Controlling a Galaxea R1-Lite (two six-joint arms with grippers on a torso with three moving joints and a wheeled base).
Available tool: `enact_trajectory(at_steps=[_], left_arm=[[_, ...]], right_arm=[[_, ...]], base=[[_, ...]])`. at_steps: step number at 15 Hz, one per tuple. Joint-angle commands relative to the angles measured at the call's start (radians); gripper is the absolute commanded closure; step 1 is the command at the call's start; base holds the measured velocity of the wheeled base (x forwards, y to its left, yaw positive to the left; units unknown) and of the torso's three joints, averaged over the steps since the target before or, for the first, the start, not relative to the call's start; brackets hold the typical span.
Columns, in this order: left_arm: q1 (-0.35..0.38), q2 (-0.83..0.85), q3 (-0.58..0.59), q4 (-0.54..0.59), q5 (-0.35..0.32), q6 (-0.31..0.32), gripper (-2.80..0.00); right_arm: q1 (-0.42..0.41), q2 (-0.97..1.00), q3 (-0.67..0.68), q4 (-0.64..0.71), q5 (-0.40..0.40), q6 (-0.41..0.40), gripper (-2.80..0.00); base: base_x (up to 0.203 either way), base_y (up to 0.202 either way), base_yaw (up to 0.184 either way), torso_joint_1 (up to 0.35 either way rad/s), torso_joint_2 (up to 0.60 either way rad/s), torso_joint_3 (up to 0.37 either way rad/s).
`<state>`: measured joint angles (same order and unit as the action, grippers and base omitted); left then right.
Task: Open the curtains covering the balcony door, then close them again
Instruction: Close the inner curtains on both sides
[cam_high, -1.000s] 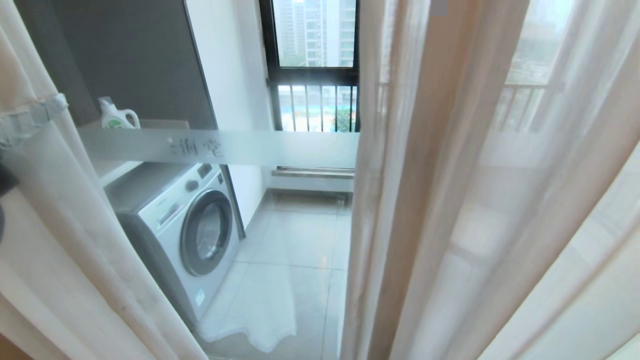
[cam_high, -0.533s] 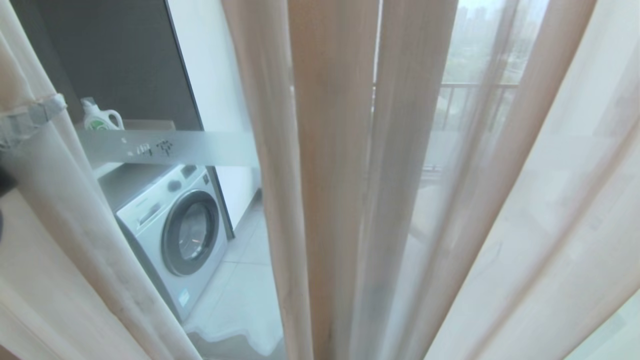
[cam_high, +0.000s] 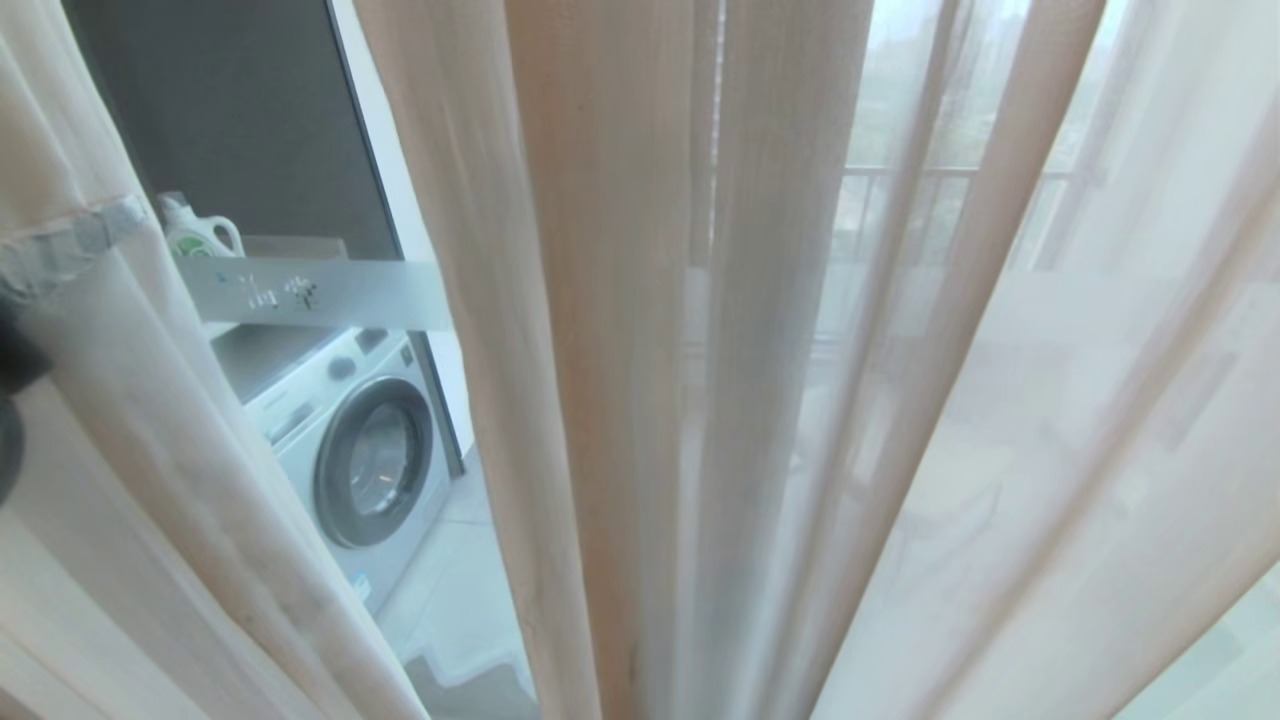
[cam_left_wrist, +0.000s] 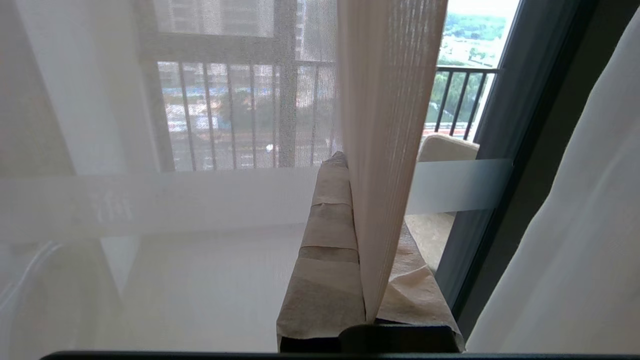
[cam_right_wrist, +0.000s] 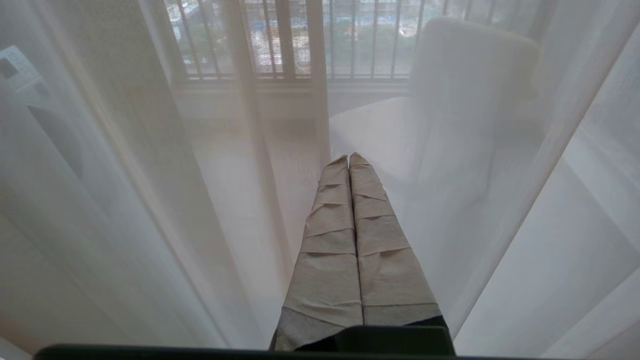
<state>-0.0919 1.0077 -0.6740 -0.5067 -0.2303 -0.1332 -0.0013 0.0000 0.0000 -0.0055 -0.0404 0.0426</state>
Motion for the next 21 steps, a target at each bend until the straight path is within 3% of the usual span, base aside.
enact_trajectory(at_steps=[1, 13, 21], left_arm=[[0.0, 0.023, -0.003, -0.006, -0.001, -0.002, 0.0], [0.0, 0.026, 0.027, -0.006, 0.0, -0.028, 0.0], [0.0, 0.031, 0.028, -0.006, -0.001, -0.029, 0.0]], right_arm=[[0.001, 0.0, 0.0, -0.001, -0.001, 0.0, 0.0], [0.001, 0.001, 0.0, -0.001, -0.001, 0.0, 0.0], [0.001, 0.002, 0.0, -0.001, -0.001, 0.0, 0.0]], base=[[0.0, 0.0, 0.0, 0.0, 0.0, 0.0], [-0.004, 0.0, 0.0, 0.0, 0.0, 0.0], [-0.186, 0.0, 0.0, -0.002, 0.0, 0.003]])
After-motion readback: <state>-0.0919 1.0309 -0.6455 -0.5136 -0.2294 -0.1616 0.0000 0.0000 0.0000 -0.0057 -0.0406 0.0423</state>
